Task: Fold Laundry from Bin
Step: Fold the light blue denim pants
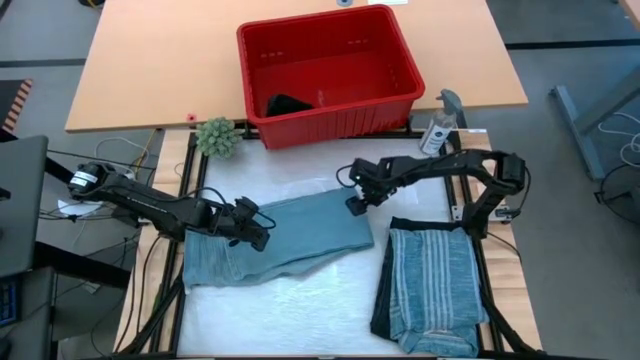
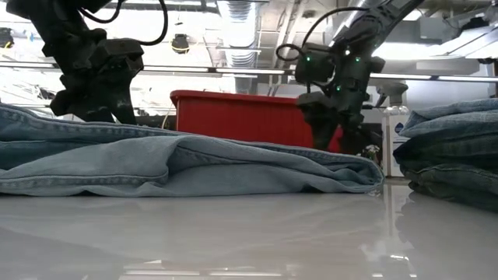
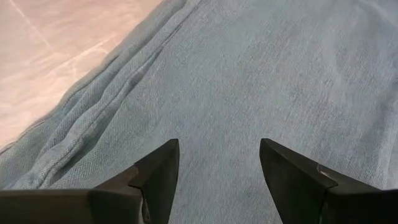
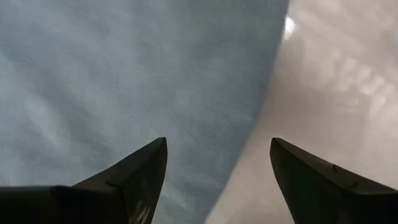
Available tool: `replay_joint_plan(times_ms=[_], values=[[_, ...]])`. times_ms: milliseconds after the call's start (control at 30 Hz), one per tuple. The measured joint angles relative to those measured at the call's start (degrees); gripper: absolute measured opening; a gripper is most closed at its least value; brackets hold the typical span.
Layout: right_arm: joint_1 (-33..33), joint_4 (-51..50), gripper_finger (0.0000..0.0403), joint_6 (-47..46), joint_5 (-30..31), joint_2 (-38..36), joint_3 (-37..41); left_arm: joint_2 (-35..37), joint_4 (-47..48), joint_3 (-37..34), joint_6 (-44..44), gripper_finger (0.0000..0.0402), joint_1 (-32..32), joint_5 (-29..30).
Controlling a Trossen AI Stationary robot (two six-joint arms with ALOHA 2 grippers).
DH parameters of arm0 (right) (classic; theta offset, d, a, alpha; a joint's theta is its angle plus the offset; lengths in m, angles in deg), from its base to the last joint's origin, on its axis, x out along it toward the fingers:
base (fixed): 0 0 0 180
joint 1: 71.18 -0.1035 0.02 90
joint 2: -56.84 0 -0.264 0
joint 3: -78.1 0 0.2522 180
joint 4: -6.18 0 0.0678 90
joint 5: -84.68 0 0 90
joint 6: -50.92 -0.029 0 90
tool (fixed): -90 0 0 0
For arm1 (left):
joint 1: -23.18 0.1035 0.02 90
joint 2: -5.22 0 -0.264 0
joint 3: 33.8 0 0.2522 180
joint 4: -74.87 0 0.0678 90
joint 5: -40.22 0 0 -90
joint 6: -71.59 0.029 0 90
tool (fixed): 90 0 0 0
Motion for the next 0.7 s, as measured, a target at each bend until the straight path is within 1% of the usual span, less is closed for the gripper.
replay_joint_plan(times_ms=[100, 200, 367, 433, 500, 567, 600, 700], values=[[-1.13, 1.09, 0.0311, -0.26, 2.54, 0.41, 0.04, 0.0, -0.08, 0.02, -0.27, 0.0213, 0.0, 0.06], [-2.12, 1.56, 0.0311, -0.95, 3.57, 2.32, 0.04, 0.0, -0.15, 0.03, -0.46, 0.0213, 0.0, 0.24], [-3.71, 4.46, 0.0311, -3.48, 1.9, 5.99, -0.07, 0.0, -0.15, 0.07, -0.48, 0.0213, 0.0, 0.34], [-4.36, 4.45, 0.03, -6.15, 2.75, 6.96, -0.16, 0.0, -0.1, 0.07, -0.53, 0.0213, 0.0, 0.49], [-4.94, 4.04, 0.0273, -7.52, 3.86, 7.04, -0.18, 0.0, -0.15, 0.07, -0.75, 0.0213, 0.0, 0.66], [-5.3, 3.66, 0.0227, -7.74, 5.06, 6.9, -0.15, 0.0, -0.15, 0.07, -0.81, 0.0213, 0.0, 1.3], [-5.31, 3.61, 0.0197, -7.78, 5.0, 6.85, -0.11, 0.0, -0.16, 0.07, -0.84, 0.0213, 0.0, 1.75], [-5.2, 4.13, 0.0084, -6.78, 3.32, 6.93, -0.1, 0.0, -0.32, 0.07, -0.87, 0.0213, 0.0, 3.18]])
